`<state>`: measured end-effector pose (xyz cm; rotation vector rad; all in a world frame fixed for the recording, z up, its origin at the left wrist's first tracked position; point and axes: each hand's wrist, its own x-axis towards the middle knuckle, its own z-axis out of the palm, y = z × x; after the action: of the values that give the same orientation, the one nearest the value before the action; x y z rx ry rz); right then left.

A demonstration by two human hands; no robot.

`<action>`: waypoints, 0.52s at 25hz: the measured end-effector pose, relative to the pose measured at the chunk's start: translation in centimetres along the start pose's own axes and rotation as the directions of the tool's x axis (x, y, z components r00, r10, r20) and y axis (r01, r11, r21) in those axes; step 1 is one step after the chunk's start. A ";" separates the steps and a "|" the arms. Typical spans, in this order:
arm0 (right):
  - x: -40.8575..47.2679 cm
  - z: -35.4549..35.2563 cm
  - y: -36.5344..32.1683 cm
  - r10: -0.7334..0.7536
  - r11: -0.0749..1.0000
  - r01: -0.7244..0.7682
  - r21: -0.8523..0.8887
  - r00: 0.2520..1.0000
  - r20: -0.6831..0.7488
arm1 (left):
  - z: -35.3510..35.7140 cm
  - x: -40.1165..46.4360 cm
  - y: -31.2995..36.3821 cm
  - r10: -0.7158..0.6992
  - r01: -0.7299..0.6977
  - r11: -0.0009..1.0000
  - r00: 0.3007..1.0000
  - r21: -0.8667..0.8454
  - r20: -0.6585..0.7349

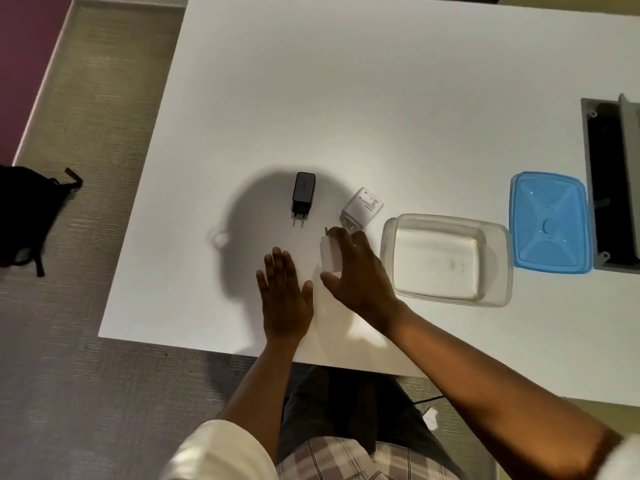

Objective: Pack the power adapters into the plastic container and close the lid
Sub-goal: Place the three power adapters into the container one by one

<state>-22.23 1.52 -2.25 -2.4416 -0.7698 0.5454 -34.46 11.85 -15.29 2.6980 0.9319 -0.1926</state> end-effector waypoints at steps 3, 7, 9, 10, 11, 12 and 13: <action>-2.5 -4.5 1.6 0.015 0.999 -0.009 0.043 0.992 -0.129 | 0.1 0.4 1.5 0.024 -0.024 1.000 1.000 -0.014 0.005; -3.6 -8.6 6.2 0.219 0.976 -0.215 0.045 0.966 -0.139 | 0.3 0.7 2.6 0.042 -0.042 0.999 0.999 -0.012 -0.002; -3.3 -8.8 8.2 0.284 0.958 -0.285 -0.005 0.955 -0.083 | 0.3 0.6 2.4 0.045 -0.045 0.999 0.999 -0.006 -0.015; -3.1 -8.4 9.0 0.309 0.950 -0.311 -0.019 0.949 -0.053 | 0.3 0.6 2.3 0.043 -0.043 0.999 0.999 -0.006 -0.019; -2.8 -7.9 9.7 0.331 0.943 -0.331 -0.029 0.943 -0.024 | 0.3 0.6 2.3 0.041 -0.041 0.999 0.999 -0.008 -0.022; -2.6 -7.4 10.3 0.347 0.937 -0.347 -0.040 0.938 0.003 | 0.3 0.6 2.3 0.039 -0.039 0.999 0.999 -0.010 -0.025; -2.2 -6.9 10.8 0.360 0.932 -0.358 -0.052 0.933 0.026 | 0.2 0.7 2.4 0.037 -0.037 0.999 0.999 -0.011 -0.028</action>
<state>-15.99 -9.93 -2.65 -2.6384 -0.3479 0.7143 -32.46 10.38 -15.14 2.7113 0.8873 -0.1425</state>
